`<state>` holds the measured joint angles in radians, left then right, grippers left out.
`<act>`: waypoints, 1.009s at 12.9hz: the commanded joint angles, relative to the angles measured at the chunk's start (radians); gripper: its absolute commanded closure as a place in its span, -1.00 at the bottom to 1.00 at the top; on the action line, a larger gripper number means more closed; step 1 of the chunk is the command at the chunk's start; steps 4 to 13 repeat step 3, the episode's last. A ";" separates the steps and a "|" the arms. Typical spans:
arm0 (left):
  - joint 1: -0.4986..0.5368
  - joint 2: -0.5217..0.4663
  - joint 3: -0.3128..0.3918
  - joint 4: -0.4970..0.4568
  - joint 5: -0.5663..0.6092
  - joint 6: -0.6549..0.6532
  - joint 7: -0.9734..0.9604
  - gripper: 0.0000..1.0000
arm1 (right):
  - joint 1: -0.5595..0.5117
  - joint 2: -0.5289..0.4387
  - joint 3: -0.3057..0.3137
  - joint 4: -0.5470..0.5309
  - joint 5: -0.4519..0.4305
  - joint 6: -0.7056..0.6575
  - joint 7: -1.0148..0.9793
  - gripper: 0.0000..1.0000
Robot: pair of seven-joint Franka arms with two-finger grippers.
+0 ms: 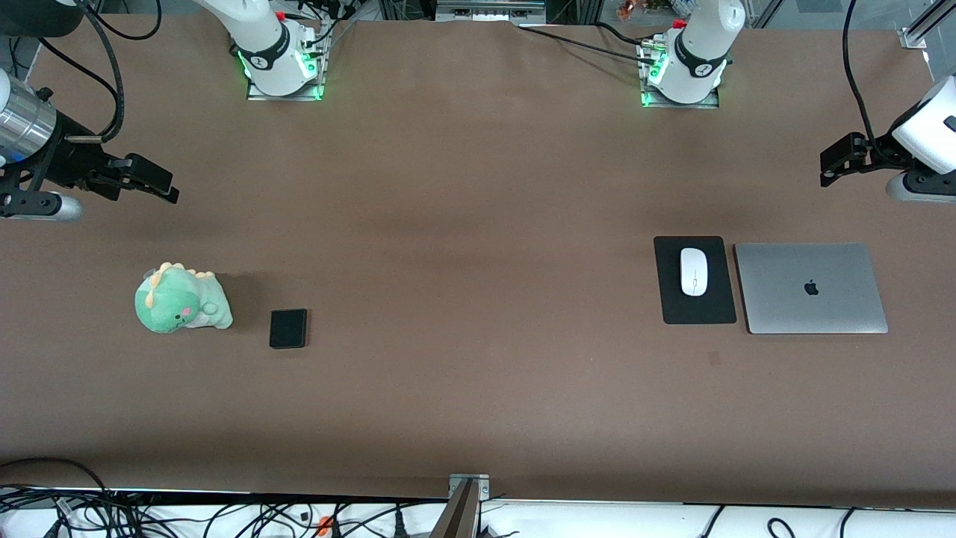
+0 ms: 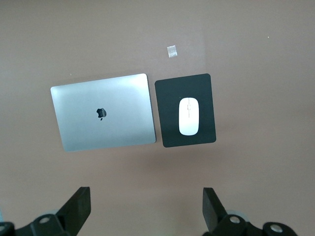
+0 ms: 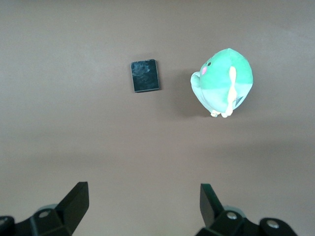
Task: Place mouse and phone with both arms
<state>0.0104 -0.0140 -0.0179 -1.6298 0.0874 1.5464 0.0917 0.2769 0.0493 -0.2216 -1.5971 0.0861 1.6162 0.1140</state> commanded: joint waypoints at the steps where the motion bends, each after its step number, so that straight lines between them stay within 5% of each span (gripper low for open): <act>1: -0.003 -0.006 0.007 0.010 -0.018 -0.022 0.006 -1.00 | -0.013 -0.023 0.018 -0.020 -0.037 -0.007 -0.031 -1.00; 3: -0.003 -0.006 0.013 0.010 -0.025 -0.025 0.005 -1.00 | -0.082 -0.023 0.075 -0.018 -0.038 -0.007 -0.057 -1.00; 13: -0.003 -0.006 0.013 0.010 -0.025 -0.025 0.005 -1.00 | -0.082 -0.023 0.075 -0.018 -0.038 -0.007 -0.057 -1.00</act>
